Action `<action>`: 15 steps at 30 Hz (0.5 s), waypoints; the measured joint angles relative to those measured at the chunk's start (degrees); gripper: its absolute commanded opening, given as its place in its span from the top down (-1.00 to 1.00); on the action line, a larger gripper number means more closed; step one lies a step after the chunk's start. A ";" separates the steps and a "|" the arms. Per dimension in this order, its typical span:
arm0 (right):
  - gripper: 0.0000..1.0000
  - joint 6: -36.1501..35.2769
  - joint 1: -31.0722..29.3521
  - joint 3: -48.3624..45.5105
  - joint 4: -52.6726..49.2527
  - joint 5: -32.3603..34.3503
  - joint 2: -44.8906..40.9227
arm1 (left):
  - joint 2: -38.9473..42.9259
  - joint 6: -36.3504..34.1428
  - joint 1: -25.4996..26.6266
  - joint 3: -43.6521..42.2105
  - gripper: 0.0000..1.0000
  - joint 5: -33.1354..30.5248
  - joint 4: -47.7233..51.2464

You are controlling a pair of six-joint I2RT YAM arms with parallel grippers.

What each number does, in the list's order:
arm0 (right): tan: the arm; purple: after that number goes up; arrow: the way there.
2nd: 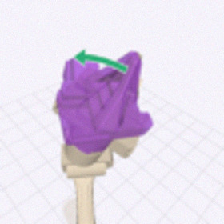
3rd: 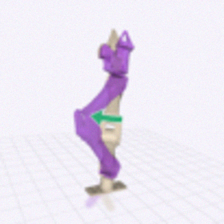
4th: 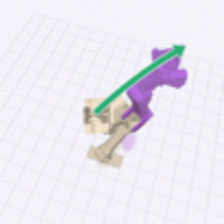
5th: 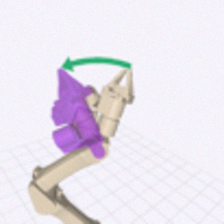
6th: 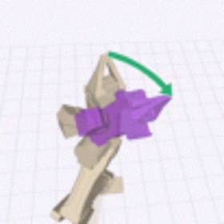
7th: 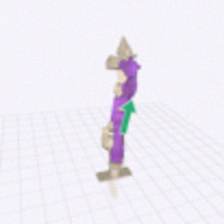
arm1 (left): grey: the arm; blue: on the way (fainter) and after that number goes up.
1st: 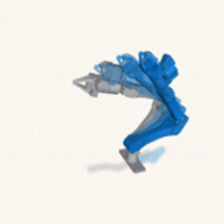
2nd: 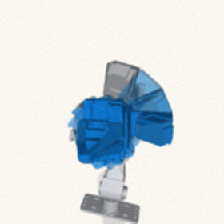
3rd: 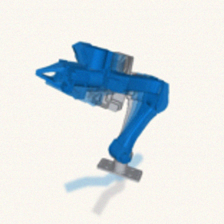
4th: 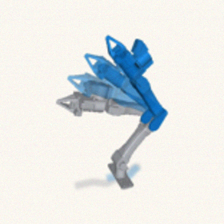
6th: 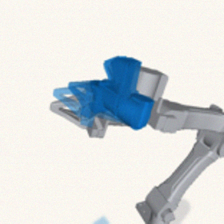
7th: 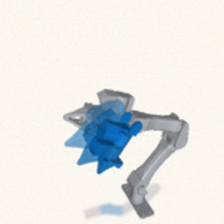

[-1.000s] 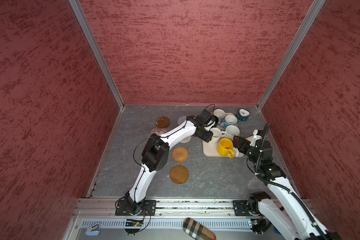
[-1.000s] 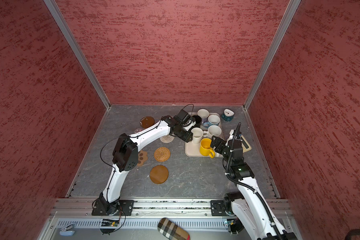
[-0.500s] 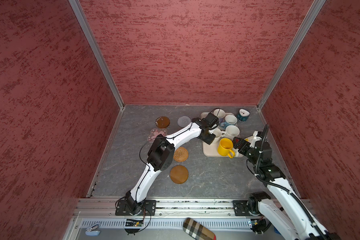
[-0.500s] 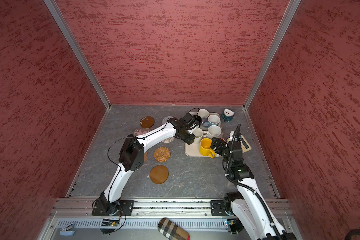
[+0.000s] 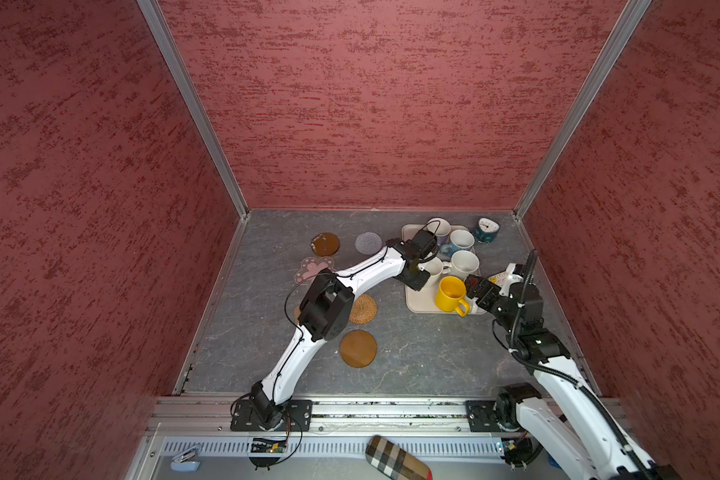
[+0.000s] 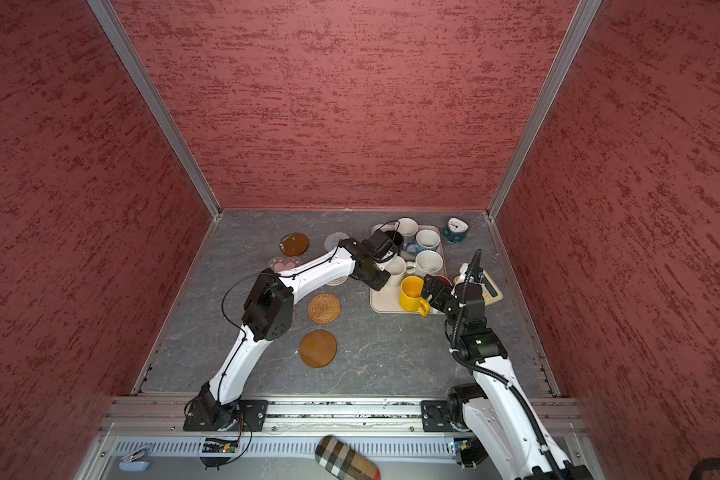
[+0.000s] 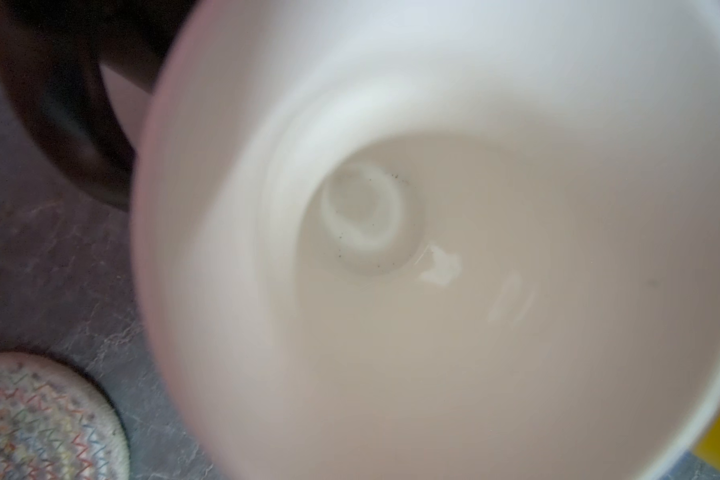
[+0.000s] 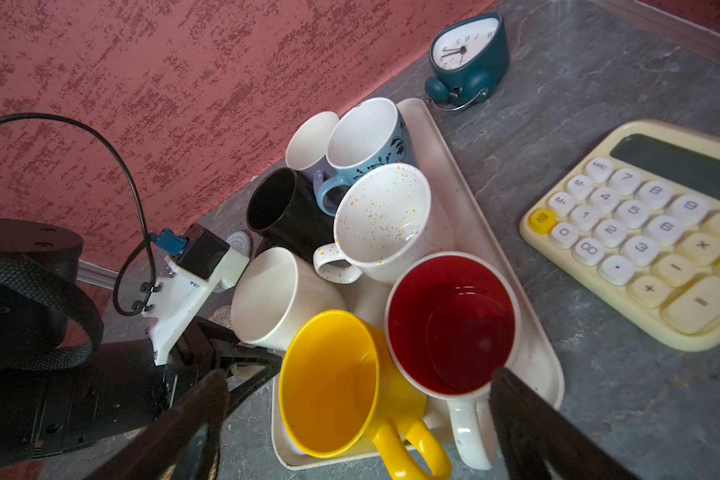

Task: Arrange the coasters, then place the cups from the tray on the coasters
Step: 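Lower the left gripper onto the plain white mug and grip its rim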

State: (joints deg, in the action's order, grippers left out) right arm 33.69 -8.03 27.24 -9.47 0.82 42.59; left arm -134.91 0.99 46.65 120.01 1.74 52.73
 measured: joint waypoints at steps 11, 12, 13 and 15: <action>-0.97 0.17 0.00 -0.61 0.48 -0.09 -0.13 | 0.00 0.50 0.13 0.00 0.89 -0.81 -0.02; -0.97 0.22 0.00 -0.76 0.55 -0.09 -0.26 | 0.00 0.50 0.13 0.00 0.92 -0.81 0.00; -0.97 0.22 0.00 -0.87 0.55 -0.11 -0.39 | 0.00 0.50 0.15 0.00 0.95 -0.83 -0.02; -0.97 0.24 0.00 -0.96 0.59 -0.11 -0.63 | 0.00 0.50 0.26 0.00 1.00 -1.07 -0.02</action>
State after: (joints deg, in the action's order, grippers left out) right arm 33.93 -8.03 26.28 -8.88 0.71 41.95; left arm -134.91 1.50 46.92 120.01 0.67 52.71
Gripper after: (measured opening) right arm 0.987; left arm 0.151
